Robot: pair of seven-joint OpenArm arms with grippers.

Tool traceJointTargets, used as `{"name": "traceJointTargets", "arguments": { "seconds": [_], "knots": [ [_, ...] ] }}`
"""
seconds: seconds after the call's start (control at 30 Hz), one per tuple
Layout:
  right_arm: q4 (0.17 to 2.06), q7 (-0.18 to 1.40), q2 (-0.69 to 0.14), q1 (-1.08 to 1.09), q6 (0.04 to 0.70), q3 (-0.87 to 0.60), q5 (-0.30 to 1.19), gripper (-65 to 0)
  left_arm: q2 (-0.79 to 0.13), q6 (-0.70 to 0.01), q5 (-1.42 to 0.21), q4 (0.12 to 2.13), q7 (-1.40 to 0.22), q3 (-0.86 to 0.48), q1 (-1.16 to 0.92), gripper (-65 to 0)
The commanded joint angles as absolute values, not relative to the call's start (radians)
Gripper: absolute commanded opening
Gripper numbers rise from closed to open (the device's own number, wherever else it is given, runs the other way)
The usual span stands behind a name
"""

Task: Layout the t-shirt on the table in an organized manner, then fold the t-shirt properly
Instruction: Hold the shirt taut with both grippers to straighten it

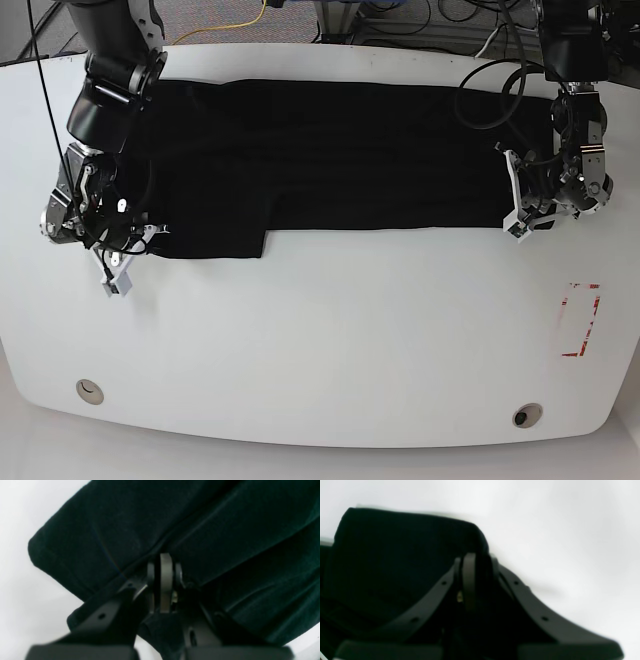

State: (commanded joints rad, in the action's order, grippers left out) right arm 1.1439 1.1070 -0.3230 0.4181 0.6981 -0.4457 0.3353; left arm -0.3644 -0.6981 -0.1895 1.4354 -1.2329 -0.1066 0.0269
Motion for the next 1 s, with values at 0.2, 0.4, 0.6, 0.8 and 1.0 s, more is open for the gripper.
{"name": "traceJointTargets", "arguments": {
  "seconds": [0.2, 0.4, 0.6, 0.8, 1.0],
  "knots": [
    [1.247, 1.193, -0.323, 0.394, 0.698, -0.446, 0.341, -57.1, -0.364, -0.698, -0.189, 1.434, -1.233, -0.107, 0.027, -62.8],
    [1.343, 1.248, -0.320, 0.364, 0.698, -0.397, 0.341, -56.9, -0.364, -0.698, -0.189, 1.434, -1.233, -0.107, 0.027, -62.8],
    [1.423, 1.244, -0.321, 0.340, 0.698, -0.325, 0.341, -49.1, -0.363, -0.698, -0.189, 1.434, -1.233, -0.107, 0.027, -62.8],
    [1.449, 1.239, -0.317, 0.338, 0.698, -0.325, 0.331, -20.3, -0.361, -0.698, -0.189, 1.434, -1.233, -0.107, 0.027, -62.8],
    [1.411, 1.158, -0.317, 0.340, 0.698, -0.325, 0.338, -1.3, -0.361, -0.698, -0.189, 1.434, -1.233, -0.107, 0.027, -62.8]
  ]
}}
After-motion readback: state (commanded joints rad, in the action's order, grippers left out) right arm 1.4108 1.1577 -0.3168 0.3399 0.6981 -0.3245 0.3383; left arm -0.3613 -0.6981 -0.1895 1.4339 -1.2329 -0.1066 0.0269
